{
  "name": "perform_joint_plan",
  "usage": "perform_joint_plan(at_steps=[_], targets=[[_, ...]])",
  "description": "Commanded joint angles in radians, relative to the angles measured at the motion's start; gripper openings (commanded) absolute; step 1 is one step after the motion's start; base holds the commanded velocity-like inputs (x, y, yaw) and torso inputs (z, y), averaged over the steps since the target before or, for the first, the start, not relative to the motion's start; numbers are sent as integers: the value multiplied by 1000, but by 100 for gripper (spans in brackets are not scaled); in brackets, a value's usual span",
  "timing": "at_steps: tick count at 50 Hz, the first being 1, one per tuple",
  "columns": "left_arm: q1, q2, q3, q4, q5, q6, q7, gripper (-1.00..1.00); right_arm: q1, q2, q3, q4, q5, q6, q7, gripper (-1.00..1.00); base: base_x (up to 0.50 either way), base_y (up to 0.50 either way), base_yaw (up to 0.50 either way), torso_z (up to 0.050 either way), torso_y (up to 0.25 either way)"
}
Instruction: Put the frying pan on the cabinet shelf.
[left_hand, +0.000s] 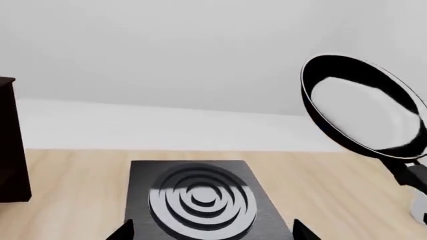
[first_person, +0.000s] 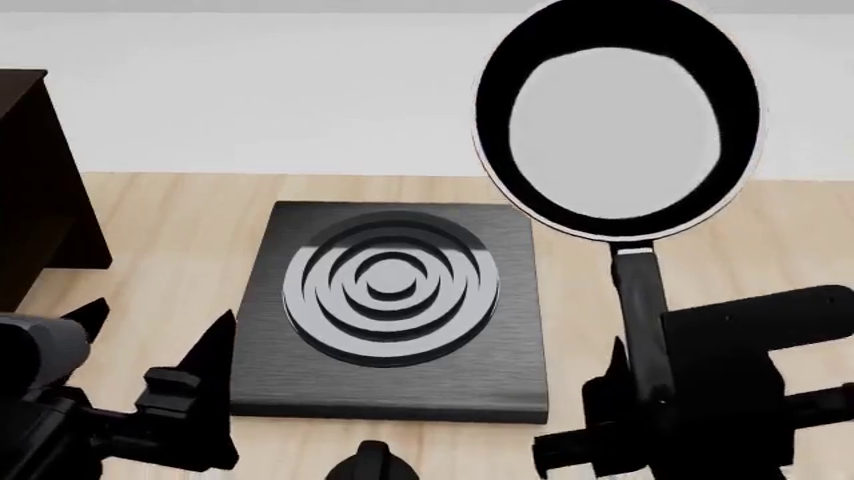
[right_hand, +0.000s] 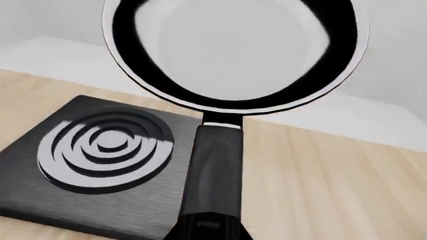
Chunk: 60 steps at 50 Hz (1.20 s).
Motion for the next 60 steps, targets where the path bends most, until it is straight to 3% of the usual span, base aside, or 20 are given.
perform_joint_plan(at_steps=[1, 9, 12, 18, 26, 47, 60], targets=[[-71, 40, -73, -55, -191, -93, -28, 100, 139, 16, -107, -47, -23, 11, -47, -100, 0, 0, 0, 0, 0], [-146, 63, -149, -135, -486, -157, -191, 100, 171, 32, -148, -34, -3, -51, -107, -100, 0, 0, 0, 2, 1], [-169, 70, -156, -250, -811, -60, -393, 100, 179, 23, -133, -45, 22, -70, -132, -100, 0, 0, 0, 0, 3], [-237, 12, -111, -314, -1005, -9, -442, 100, 178, 44, -166, -56, 23, -97, -156, -100, 0, 0, 1, 0, 2], [-287, -34, -102, -362, -1038, 4, -441, 100, 176, 53, -193, -87, 28, -90, -160, -100, 0, 0, 0, 0, 1], [-264, 12, -75, -359, -1061, 79, -469, 100, 184, 41, -231, -146, 35, -95, -145, -100, 0, 0, 0, 0, 1], [-240, 57, -55, -373, -1002, 87, -423, 100, 167, 37, -236, -138, 25, -135, -135, -100, 0, 0, 0, 1, 2]])
